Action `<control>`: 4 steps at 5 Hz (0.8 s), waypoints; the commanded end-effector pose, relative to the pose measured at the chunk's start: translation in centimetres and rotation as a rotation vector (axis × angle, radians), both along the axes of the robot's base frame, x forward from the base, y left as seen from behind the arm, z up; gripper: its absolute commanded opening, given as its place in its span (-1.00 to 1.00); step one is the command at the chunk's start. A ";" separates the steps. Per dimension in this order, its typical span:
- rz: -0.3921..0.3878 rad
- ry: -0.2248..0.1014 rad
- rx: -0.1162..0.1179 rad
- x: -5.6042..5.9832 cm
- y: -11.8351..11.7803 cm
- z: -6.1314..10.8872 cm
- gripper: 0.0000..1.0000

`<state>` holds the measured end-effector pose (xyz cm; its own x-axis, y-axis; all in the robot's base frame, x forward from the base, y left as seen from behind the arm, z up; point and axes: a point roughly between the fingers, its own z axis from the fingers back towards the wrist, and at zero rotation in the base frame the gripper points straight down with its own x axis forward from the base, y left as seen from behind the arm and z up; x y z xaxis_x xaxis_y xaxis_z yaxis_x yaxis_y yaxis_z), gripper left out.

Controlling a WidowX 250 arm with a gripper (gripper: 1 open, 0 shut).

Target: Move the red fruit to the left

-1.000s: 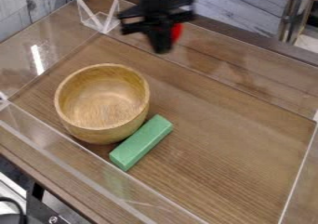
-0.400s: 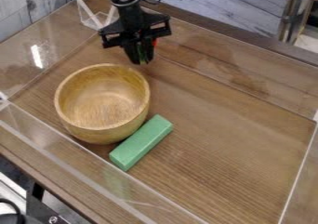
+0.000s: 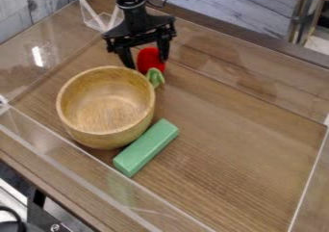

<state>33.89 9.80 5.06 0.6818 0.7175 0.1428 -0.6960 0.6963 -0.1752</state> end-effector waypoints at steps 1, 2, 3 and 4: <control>0.014 -0.064 0.014 2.1 0.3 1.2 1.00; -0.004 -0.069 0.013 2.8 -0.6 1.1 1.00; -0.022 -0.073 0.011 3.4 -1.4 1.2 1.00; -0.020 -0.078 0.012 3.0 -1.7 1.0 1.00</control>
